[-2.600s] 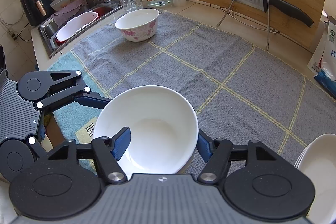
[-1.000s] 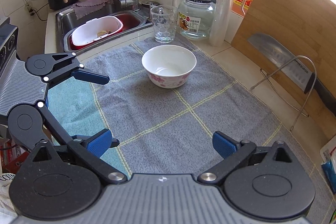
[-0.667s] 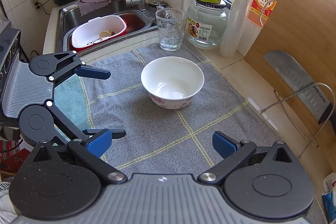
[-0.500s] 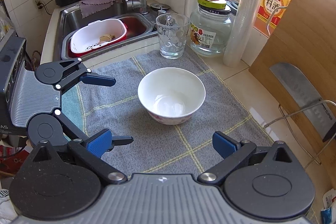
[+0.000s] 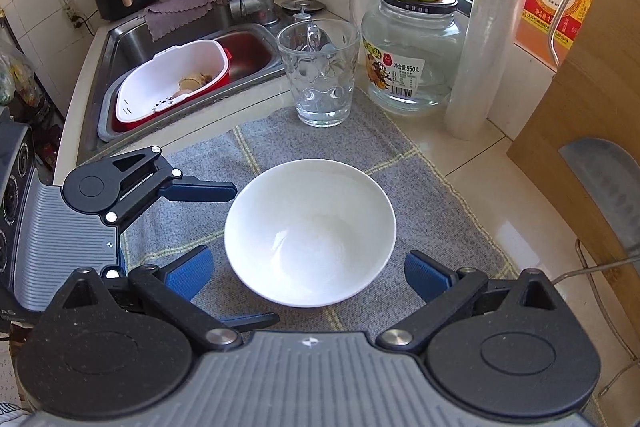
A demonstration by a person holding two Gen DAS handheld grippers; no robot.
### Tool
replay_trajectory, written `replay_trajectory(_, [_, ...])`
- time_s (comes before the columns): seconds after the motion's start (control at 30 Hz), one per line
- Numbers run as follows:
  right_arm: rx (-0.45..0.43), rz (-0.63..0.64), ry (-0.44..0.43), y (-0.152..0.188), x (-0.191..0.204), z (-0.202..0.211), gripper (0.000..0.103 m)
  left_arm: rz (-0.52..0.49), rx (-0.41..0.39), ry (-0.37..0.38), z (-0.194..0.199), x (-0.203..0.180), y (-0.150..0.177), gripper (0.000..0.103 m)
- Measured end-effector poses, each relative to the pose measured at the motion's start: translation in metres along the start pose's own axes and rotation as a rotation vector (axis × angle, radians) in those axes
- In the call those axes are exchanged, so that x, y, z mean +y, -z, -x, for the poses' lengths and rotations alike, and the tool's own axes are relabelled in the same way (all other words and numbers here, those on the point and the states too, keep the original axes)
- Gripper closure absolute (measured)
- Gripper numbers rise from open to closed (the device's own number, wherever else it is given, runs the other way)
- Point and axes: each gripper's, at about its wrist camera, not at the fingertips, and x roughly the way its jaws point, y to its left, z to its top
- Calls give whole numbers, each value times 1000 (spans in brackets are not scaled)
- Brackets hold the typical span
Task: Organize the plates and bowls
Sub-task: 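Grasp the rim of the pink-flowered bowl with the right gripper, then lift the pink-flowered bowl with the right gripper and carry it over the nested bowls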
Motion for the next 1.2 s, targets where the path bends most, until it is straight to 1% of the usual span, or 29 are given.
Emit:
replay_trajectory(0.2, [14,-53,-26,-7,-16,-18,4,-6,-7,10,-4,0,-2,10])
replay_trajectory(0.47, [19,-101,-48,-11,-31,-29,18,-26,-13,30,-7,-2,-7,14])
replay_trajectory(0.67, [26,-116,-63,-11,-34,-33,23,-28,-14,38,-8,0,-8,14])
replay_trajectory(0.8, [25,-121,-74,-11,-33,-35,25,-26,-11,42,-9,1,-9,14])
replay_trajectory(1.2, [19,-139,-83,-9,-27,-25,25,-44,16,39,-3,-3,-11,14])
